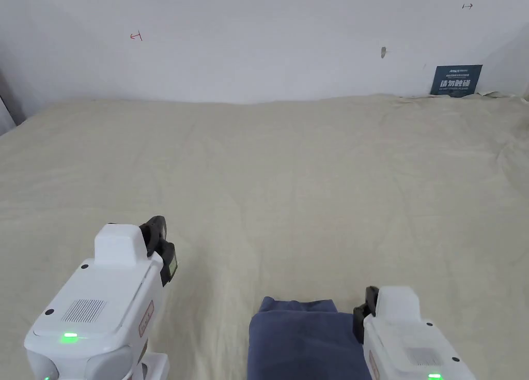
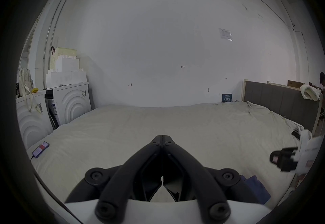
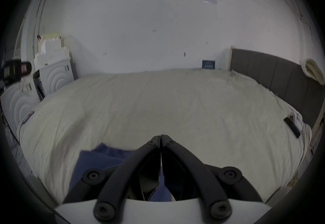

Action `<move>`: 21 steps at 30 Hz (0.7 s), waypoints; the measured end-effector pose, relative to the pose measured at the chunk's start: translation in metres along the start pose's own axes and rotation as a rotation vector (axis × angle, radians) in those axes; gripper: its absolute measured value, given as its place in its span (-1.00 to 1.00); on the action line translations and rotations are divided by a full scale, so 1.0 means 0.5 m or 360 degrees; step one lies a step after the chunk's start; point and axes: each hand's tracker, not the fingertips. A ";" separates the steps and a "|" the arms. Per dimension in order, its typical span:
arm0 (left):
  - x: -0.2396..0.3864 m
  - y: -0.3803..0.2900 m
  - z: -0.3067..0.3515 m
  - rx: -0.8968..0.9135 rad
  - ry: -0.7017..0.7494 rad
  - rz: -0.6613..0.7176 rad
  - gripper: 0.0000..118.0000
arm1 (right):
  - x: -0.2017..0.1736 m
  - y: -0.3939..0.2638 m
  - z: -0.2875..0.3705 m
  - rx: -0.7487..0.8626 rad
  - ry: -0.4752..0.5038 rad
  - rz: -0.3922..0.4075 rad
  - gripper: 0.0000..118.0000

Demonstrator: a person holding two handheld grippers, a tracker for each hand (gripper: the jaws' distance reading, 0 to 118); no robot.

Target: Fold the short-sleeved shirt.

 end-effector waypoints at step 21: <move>0.009 -0.054 -0.031 -0.0418 -0.0313 0.0184 -1.00 | -0.021 -0.139 -0.066 -0.0278 0.0022 0.0012 -0.99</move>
